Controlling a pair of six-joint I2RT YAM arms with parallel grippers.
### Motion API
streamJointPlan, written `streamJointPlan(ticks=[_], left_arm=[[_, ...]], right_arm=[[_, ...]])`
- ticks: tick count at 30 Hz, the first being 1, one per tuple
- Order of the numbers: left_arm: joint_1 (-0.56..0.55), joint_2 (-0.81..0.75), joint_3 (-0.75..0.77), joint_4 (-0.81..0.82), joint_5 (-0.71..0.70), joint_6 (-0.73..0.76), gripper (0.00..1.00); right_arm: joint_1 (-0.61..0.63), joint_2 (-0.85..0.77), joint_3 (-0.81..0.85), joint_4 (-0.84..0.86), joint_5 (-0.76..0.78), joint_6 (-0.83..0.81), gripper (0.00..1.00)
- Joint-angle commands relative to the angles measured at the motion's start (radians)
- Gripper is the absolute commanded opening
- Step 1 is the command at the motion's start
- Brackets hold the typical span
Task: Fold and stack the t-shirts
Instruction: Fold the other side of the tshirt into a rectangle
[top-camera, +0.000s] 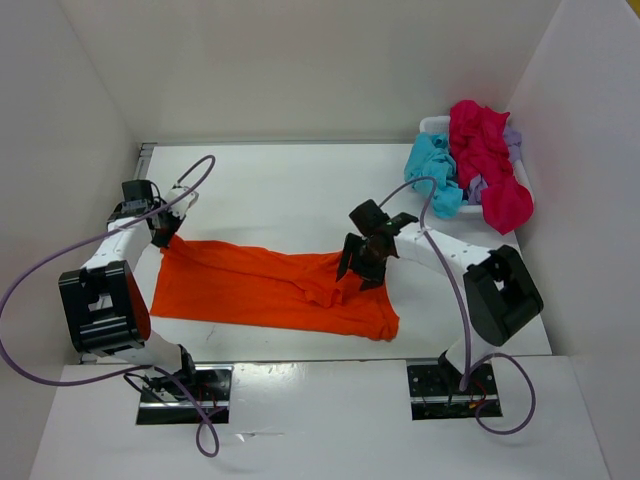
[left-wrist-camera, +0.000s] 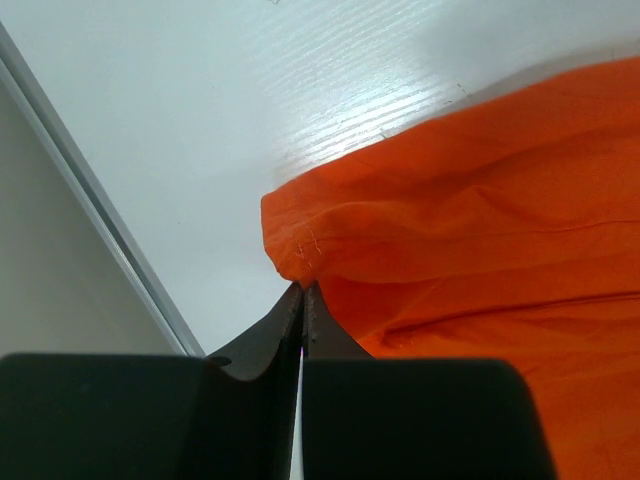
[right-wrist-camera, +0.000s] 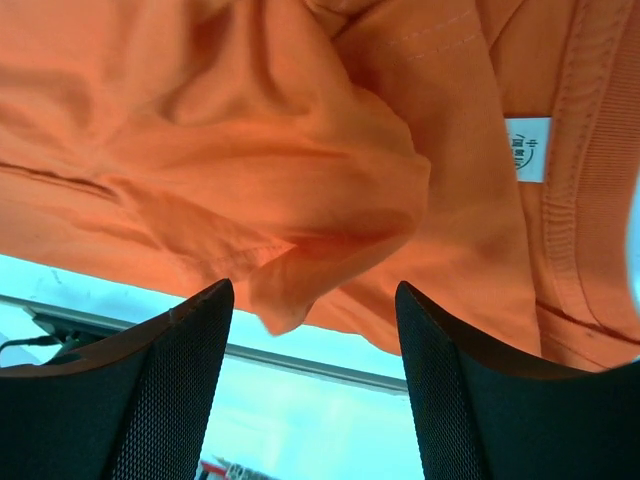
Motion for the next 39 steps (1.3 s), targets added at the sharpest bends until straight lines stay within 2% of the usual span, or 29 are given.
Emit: streamJointPlan(ticks=[1,5,8,9,11,12,14,19,25,27,30,37,39], left_arm=[[0.002,-0.001,-0.005,0.003,0.027,-0.014,0.0],[0.002,-0.001,-0.014,0.003,0.027,-0.014,0.0],[0.002,-0.01,-0.014,0.003,0.027,-0.014,0.0],[0.002,-0.01,-0.014,0.003,0.027,-0.014,0.0],[0.002,-0.01,-0.014,-0.006,0.027,-0.014,0.0],[0.002,-0.01,-0.014,-0.006,0.027,-0.014,0.0],[0.002,-0.01,-0.024,-0.006,0.027,-0.023,0.0],[0.002,-0.001,0.039,0.012,0.041,-0.047,0.0],[0.002,0.098,0.203,0.069,0.096,-0.172,0.0],[0.002,0.118,0.243,0.089,0.087,-0.215,0.0],[0.002,0.103,0.228,0.113,0.087,-0.224,0.0],[0.002,0.028,0.115,0.099,0.084,-0.118,0.0],[0.002,0.028,0.082,0.09,0.072,-0.091,0.0]], right_arm=[[0.01,0.05,0.038,-0.023,-0.043,-0.002,0.71],[0.01,0.099,0.063,-0.011,-0.054,-0.023,0.69],[0.01,0.123,0.089,-0.011,-0.063,-0.043,0.52],[0.01,0.123,0.089,-0.002,-0.075,-0.043,0.39],[0.019,0.123,0.089,-0.002,-0.075,-0.043,0.25],[0.019,0.123,0.089,-0.002,-0.075,-0.043,0.11],[0.019,0.123,0.089,-0.002,-0.075,-0.052,0.0],[-0.045,0.128,0.187,-0.011,-0.075,-0.112,0.0],[-0.174,0.27,0.587,-0.078,-0.034,-0.223,0.0],[-0.188,0.284,0.632,-0.089,-0.034,-0.233,0.0],[-0.188,0.245,0.595,-0.086,-0.034,-0.221,0.0],[-0.179,0.025,0.246,-0.023,-0.134,-0.138,0.0],[-0.165,-0.033,0.2,-0.023,-0.146,-0.128,0.0]])
